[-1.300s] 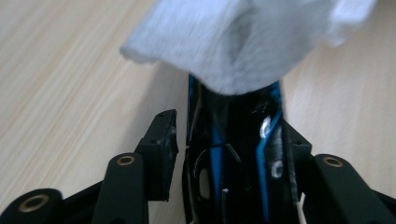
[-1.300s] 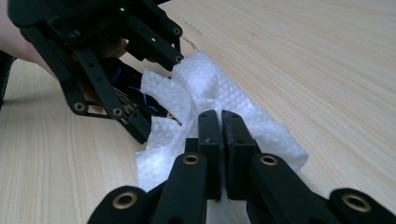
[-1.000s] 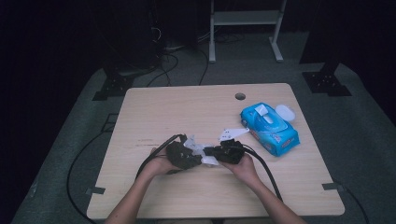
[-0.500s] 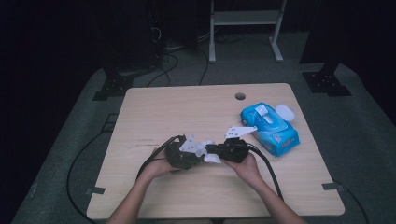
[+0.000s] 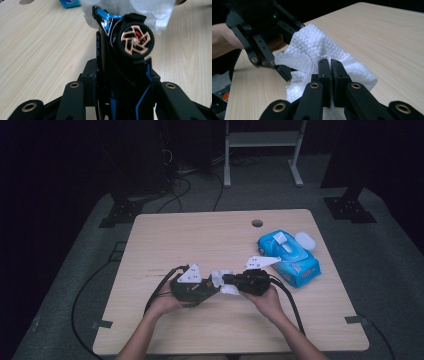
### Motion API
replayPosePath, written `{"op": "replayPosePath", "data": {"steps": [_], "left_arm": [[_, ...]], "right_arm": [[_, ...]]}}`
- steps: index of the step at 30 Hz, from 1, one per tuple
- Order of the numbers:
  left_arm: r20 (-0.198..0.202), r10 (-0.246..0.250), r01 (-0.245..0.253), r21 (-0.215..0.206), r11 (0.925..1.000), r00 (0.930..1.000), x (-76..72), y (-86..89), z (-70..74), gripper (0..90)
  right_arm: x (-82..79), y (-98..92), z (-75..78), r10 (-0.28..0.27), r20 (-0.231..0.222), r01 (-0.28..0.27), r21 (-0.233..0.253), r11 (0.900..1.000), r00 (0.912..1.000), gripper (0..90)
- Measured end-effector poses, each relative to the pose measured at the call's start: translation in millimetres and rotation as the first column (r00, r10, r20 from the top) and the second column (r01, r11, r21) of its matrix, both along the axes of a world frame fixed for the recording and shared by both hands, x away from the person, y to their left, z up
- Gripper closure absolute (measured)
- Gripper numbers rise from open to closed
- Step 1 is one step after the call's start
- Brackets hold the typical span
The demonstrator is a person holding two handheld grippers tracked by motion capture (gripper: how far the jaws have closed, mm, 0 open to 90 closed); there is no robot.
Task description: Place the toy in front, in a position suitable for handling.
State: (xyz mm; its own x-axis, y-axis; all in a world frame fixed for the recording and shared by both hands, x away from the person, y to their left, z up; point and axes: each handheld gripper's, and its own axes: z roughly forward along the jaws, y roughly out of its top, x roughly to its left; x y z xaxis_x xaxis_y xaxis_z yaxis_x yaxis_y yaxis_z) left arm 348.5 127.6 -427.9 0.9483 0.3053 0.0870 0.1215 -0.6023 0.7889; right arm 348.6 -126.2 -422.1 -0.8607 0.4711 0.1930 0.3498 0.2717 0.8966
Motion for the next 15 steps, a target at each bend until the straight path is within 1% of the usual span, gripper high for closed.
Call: {"op": "replayPosePath", "data": {"steps": [1,2,3,4,5,6,8,11,13,15], "left_arm": [[0.003,0.0,0.0,-0.01,0.9999,1.0,0.4,0.6,1.4,57.2],[0.006,-0.001,0.001,-0.007,1.0,1.0,0.3,1.1,2.7,57.3],[0.006,-0.001,0.001,-0.007,1.0,1.0,0.3,1.1,2.7,57.2],[0.014,0.001,-0.001,-0.012,0.9999,0.9999,0.0,1.0,5.1,57.3],[0.014,0.001,-0.001,-0.012,0.9999,0.9999,0.0,1.0,5.1,57.3],[0.019,0.0,0.0,-0.014,0.9999,0.9998,-0.2,1.2,7.0,57.3],[0.015,-0.005,0.005,-0.033,0.9994,0.9999,-0.2,1.9,7.5,57.3],[0.02,-0.007,0.008,-0.034,0.9994,0.9998,-0.6,1.8,7.3,57.3],[0.02,-0.011,0.012,-0.034,0.9994,0.9997,-0.9,1.5,6.9,57.2],[0.017,-0.014,0.014,-0.04,0.9991,0.9998,-0.8,1.4,6.4,57.2]], "right_arm": [[-0.8,0.8,2.0,-0.002,0.006,0.002,-0.001,1.0,1.0,86.9],[-1.6,1.4,5.1,0.001,0.017,-0.001,0.004,1.0,0.9999,86.9],[-1.6,1.4,5.1,0.001,0.017,-0.001,0.004,1.0,0.9999,86.9],[-2.0,1.2,9.4,0.005,0.025,-0.005,0.016,1.0,0.9997,86.9],[-2.0,1.2,9.4,0.005,0.025,-0.005,0.016,1.0,0.9997,86.9],[-2.0,0.8,11.3,0.006,0.037,-0.006,0.014,1.0,0.9993,86.9],[-1.2,-0.8,10.4,0.0,0.036,0.0,0.009,1.0,0.9994,86.9],[0.0,-3.3,7.2,-0.006,0.027,0.006,0.007,1.0,0.9996,86.9],[1.2,-5.9,3.0,-0.015,0.011,0.015,-0.005,1.0,0.9998,86.9],[1.5,-6.6,1.8,-0.015,0.013,0.015,-0.014,1.0,0.9998,86.9]]}}
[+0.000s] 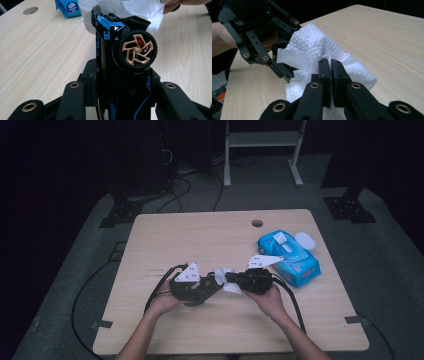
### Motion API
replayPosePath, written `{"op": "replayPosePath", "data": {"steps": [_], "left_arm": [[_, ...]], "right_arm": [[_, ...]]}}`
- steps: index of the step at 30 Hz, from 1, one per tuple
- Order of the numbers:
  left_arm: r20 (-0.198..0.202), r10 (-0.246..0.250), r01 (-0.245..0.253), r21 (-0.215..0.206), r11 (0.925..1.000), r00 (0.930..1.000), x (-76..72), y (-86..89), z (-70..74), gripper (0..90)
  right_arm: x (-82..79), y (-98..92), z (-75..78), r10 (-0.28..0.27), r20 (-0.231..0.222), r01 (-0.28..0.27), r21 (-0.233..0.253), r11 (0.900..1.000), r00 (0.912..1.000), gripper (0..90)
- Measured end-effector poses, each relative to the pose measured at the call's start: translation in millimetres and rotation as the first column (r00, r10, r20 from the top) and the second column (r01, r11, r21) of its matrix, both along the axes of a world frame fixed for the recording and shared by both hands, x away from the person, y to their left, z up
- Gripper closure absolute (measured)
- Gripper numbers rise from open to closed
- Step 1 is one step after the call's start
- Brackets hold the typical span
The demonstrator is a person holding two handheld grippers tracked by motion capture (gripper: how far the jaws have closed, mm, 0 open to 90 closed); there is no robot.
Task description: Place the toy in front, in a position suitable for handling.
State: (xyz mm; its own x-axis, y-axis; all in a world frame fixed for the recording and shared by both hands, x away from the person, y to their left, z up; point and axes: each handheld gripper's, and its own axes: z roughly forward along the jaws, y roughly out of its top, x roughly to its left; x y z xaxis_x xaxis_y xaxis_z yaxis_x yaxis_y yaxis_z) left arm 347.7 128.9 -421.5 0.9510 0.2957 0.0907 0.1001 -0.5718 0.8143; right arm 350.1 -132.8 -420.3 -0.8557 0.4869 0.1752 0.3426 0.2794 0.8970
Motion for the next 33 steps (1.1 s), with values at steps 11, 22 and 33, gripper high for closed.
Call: {"op": "replayPosePath", "data": {"steps": [11,22,33], "left_arm": [[0.008,0.0,0.0,0.005,1.0,1.0,0.3,-3.9,1.6,57.2],[0.003,-0.001,0.001,-0.013,0.9999,1.0,0.9,-1.1,2.2,57.2],[0.008,-0.006,0.007,-0.038,0.9992,0.9999,1.6,-0.3,4.1,57.2]], "right_arm": [[-2.3,2.5,14.3,0.007,0.033,-0.008,0.023,1.0,0.9994,86.9],[-0.4,-1.6,4.9,-0.005,0.01,0.005,0.003,1.0,0.9999,86.9],[-0.9,-2.1,10.5,-0.003,0.024,0.002,0.02,1.0,0.9997,86.9]]}}
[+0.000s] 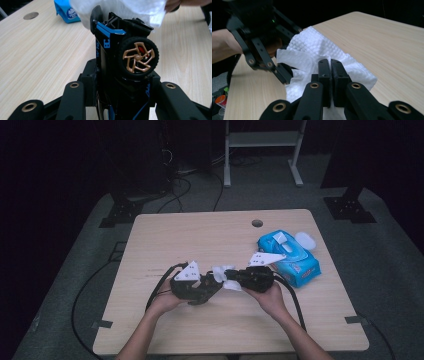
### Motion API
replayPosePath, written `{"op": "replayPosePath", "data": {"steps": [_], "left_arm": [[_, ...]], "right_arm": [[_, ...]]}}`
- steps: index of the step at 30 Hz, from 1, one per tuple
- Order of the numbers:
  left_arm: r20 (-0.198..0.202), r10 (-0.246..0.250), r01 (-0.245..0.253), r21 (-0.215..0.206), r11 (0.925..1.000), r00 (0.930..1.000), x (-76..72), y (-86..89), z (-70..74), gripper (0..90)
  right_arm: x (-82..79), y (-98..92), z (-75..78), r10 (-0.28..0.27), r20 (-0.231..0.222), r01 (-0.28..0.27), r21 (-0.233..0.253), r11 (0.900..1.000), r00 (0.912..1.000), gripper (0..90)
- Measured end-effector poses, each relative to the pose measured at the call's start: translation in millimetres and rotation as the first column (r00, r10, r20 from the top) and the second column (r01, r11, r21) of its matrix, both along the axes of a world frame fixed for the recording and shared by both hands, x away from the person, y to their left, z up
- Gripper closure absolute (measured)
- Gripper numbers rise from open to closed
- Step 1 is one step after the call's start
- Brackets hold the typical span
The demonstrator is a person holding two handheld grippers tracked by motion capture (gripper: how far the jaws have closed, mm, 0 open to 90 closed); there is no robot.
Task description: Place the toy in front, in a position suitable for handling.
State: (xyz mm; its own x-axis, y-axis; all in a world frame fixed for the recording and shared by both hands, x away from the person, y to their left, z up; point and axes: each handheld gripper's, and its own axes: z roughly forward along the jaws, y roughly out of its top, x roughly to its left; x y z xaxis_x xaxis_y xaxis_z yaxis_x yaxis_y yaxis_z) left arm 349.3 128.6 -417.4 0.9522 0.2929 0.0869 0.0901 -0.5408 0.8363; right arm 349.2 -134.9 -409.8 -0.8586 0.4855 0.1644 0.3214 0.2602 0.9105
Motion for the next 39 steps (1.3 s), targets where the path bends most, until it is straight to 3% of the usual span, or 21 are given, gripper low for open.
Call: {"op": "replayPosePath", "data": {"steps": [7,16,24,33,39], "left_arm": [[-0.002,0.002,-0.002,0.013,0.9999,1.0,0.4,-1.7,-2.2,57.2],[0.002,0.001,-0.001,0.017,0.9999,1.0,0.7,-3.2,-1.9,57.2],[-0.004,-0.001,0.001,0.016,0.9999,1.0,1.6,-1.5,-3.1,57.3],[0.005,-0.006,0.006,0.033,0.9994,1.0,2.2,-8.1,-2.1,57.2],[-0.004,-0.007,0.007,0.01,0.9999,1.0,2.5,-5.2,-1.6,57.2]], "right_arm": [[0.5,-2.1,-7.9,-0.007,-0.017,0.007,-0.015,1.0,0.9998,87.0],[-3.2,3.9,8.7,0.013,0.022,-0.013,0.014,1.0,0.9997,87.0],[-1.3,-1.5,-5.2,0.001,-0.01,-0.001,-0.011,1.0,1.0,86.9],[-5.4,5.2,13.8,0.021,0.039,-0.021,0.01,1.0,0.999,86.9],[-3.5,1.5,7.8,0.008,0.022,-0.009,0.004,1.0,0.9997,87.0]]}}
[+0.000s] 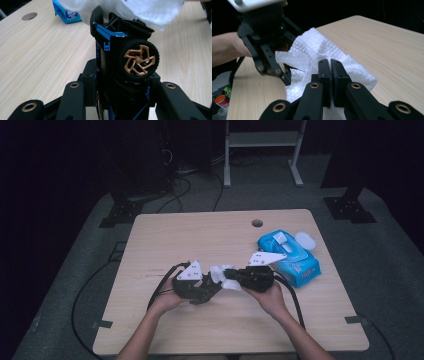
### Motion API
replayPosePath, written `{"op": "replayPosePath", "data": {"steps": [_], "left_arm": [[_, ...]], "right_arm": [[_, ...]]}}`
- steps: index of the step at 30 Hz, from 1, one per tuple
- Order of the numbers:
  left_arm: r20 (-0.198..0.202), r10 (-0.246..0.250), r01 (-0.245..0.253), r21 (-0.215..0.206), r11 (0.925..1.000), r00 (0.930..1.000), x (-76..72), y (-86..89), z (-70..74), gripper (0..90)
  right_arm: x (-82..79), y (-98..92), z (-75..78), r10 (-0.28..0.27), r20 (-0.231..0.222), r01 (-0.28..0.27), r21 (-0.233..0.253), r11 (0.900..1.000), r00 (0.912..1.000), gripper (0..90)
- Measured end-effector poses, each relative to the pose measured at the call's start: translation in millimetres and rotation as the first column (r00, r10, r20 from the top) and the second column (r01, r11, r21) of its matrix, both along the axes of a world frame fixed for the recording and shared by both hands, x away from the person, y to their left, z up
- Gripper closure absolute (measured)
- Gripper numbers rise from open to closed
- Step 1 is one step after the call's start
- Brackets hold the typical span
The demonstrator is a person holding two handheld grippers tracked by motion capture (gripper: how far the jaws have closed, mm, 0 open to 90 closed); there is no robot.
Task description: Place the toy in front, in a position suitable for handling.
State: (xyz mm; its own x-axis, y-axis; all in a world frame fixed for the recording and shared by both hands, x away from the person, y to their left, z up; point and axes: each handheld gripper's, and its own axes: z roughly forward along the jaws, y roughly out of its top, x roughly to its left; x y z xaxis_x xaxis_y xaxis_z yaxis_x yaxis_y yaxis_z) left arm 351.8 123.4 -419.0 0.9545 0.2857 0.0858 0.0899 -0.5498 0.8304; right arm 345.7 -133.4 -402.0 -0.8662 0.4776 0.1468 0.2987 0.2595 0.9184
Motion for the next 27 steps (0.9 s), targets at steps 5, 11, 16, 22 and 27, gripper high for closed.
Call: {"op": "replayPosePath", "data": {"steps": [5,11,16,22,27], "left_arm": [[0.003,-0.001,0.001,0.01,0.9999,1.0,0.2,1.2,0.5,57.2],[-0.001,-0.002,0.002,0.012,0.9999,1.0,1.6,-1.5,-0.9,57.2],[0.006,-0.004,0.003,0.027,0.9996,1.0,2.0,-5.6,0.0,57.2],[0.007,-0.014,0.014,0.047,0.9988,0.9999,3.0,-10.9,1.3,57.2],[-0.028,-0.018,0.019,0.045,0.9988,0.9994,8.2,-10.6,0.2,57.2]], "right_arm": [[2.1,-3.2,-10.3,-0.009,-0.023,0.009,-0.016,1.0,0.9997,86.9],[2.2,-4.0,-10.3,-0.012,-0.025,0.012,-0.034,0.999,0.9996,86.9],[0.3,-2.0,-1.7,-0.003,-0.006,0.003,-0.018,1.0,1.0,87.0],[-4.3,-0.2,7.9,0.009,0.021,-0.009,0.003,1.0,0.9997,86.9],[1.5,-10.3,-11.2,-0.019,-0.033,0.019,-0.019,1.0,0.9993,86.9]]}}
